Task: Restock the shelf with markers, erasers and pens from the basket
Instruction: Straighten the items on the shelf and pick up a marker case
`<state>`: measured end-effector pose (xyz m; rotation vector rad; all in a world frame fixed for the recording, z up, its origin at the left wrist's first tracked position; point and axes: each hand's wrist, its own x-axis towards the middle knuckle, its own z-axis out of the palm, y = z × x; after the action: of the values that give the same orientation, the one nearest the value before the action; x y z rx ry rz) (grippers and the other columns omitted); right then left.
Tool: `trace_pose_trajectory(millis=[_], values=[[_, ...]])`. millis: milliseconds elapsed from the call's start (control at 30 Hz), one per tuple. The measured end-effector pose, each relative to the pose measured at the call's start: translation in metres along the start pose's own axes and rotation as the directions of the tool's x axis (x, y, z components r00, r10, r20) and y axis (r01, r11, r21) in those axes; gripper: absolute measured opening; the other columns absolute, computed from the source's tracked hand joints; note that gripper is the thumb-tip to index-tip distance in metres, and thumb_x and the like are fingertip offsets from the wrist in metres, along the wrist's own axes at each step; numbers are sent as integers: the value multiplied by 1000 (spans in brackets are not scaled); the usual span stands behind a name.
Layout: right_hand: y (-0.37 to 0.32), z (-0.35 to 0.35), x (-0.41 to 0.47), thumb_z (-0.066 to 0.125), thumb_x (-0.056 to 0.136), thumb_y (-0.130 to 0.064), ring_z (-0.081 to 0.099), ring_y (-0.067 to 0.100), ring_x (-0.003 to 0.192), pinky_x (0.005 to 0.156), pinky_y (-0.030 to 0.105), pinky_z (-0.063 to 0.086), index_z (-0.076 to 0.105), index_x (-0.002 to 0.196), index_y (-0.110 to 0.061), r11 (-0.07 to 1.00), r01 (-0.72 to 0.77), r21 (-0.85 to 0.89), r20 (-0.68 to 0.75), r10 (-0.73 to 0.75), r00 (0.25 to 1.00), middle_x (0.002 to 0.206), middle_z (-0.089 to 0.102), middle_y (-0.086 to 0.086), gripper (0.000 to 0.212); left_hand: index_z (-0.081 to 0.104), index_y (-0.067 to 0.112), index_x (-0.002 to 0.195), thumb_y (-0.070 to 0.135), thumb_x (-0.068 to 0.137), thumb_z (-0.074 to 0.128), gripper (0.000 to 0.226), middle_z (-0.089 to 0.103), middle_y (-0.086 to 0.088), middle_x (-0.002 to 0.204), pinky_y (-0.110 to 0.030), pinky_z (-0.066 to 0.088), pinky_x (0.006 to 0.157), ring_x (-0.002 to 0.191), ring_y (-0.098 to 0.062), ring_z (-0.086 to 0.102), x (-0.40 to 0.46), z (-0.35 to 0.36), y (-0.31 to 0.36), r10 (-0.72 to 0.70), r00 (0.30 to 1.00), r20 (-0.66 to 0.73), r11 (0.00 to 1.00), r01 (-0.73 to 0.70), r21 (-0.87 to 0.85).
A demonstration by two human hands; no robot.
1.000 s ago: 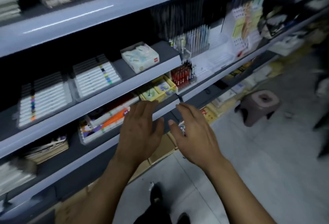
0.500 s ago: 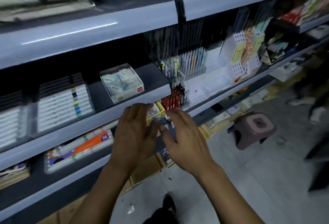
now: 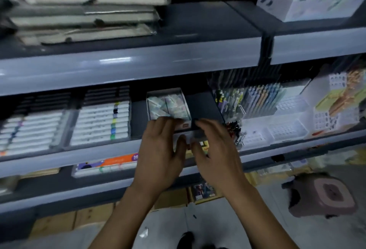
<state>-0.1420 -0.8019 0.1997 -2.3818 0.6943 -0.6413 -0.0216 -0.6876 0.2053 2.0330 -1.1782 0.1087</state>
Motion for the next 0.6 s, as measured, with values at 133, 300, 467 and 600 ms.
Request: trace_pose_trajectory(millis=[133,300,467,600], values=[[-2,3,21,44,100,-43,51,13,126,104,28,46,55,139,-21,994,95,45,5,-95,995,139,51,-8,47,61,23,127,26,96,55,31,56,5,117,-40,48,87,109,-22,51,0,-4,0,-57,997,-57,998,59,39],[-2,3,47,49,101,-36,54,17,119,96,27,48,62,128,-16,974,216,61,60,-220,974,129,54,-5,36,60,23,124,29,94,50,32,55,4,115,-42,48,85,108,-22,50,6,-8,1,-158,975,-159,979,175,103],[2,4,72,57,99,-15,58,26,109,93,36,50,69,109,-12,953,300,42,74,-302,950,116,59,-1,16,64,21,117,19,92,60,26,56,3,111,-38,46,83,106,-21,50,10,-4,-5,-161,963,-216,962,202,182],[0,0,90,57,100,-12,59,25,102,87,38,50,71,107,-14,954,301,19,86,-301,950,108,63,1,16,67,19,112,13,90,64,23,59,4,107,-37,46,82,104,-22,51,9,1,-12,-137,961,-239,959,189,210]])
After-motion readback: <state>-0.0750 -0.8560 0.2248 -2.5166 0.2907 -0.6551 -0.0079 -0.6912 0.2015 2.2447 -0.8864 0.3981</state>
